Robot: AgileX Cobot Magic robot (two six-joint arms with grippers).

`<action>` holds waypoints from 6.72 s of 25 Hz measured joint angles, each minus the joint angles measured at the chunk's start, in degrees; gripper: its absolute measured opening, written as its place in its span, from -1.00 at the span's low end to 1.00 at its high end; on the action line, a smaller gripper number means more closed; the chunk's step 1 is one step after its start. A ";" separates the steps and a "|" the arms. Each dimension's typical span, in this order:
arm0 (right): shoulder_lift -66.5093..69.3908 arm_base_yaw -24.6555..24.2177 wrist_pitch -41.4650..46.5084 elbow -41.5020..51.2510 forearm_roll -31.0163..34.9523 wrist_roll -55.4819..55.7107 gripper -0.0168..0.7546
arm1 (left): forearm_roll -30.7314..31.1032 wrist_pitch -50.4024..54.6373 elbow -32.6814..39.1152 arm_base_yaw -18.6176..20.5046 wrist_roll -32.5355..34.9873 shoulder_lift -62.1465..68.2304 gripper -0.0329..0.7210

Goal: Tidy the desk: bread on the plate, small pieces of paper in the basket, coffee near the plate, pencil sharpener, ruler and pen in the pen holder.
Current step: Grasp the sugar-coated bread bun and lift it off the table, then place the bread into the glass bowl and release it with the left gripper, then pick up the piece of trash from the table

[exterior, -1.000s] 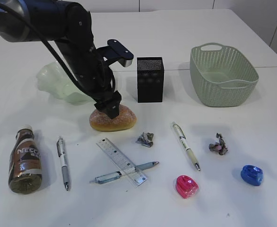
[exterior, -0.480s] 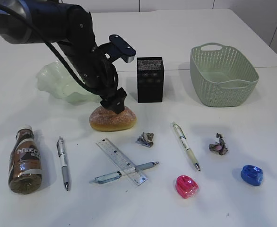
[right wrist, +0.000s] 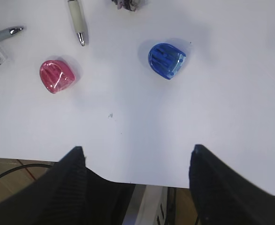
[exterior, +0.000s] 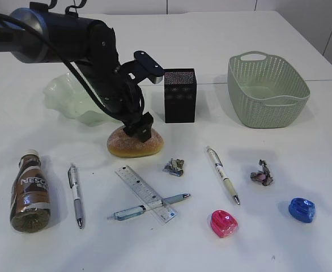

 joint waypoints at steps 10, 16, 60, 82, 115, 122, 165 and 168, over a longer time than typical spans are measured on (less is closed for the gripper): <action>0.00 0.00 -0.11 0.00 0.00 0.00 0.42 | -0.11 -0.70 0.00 0.00 0.00 3.20 0.80; 0.00 0.00 -0.79 0.00 0.00 0.00 0.42 | 0.00 -0.79 0.00 0.00 0.00 3.72 0.71; 0.00 0.00 -2.22 0.00 0.00 0.00 0.42 | -9.59 17.55 -15.56 0.00 -1.69 -5.72 -0.19; 0.00 0.00 -5.14 0.00 -0.81 0.00 0.42 | 2.98 12.21 -27.12 13.30 -23.16 -3.37 -0.19; 0.00 0.00 -3.23 0.00 -0.81 2.16 0.42 | 1.51 -4.07 -27.12 16.01 -25.44 14.61 0.64; 0.00 0.00 -3.23 0.00 -0.81 2.79 0.42 | 1.51 -0.10 -27.12 16.01 -25.63 14.61 0.65; 21.61 0.94 -7.97 -9.46 3.27 -3.08 0.43 | 4.84 28.11 -27.38 16.01 -25.63 -10.88 0.62; 24.82 4.42 -9.29 -11.40 0.30 -3.08 0.43 | 4.84 28.27 -27.38 16.01 -25.63 -11.58 0.59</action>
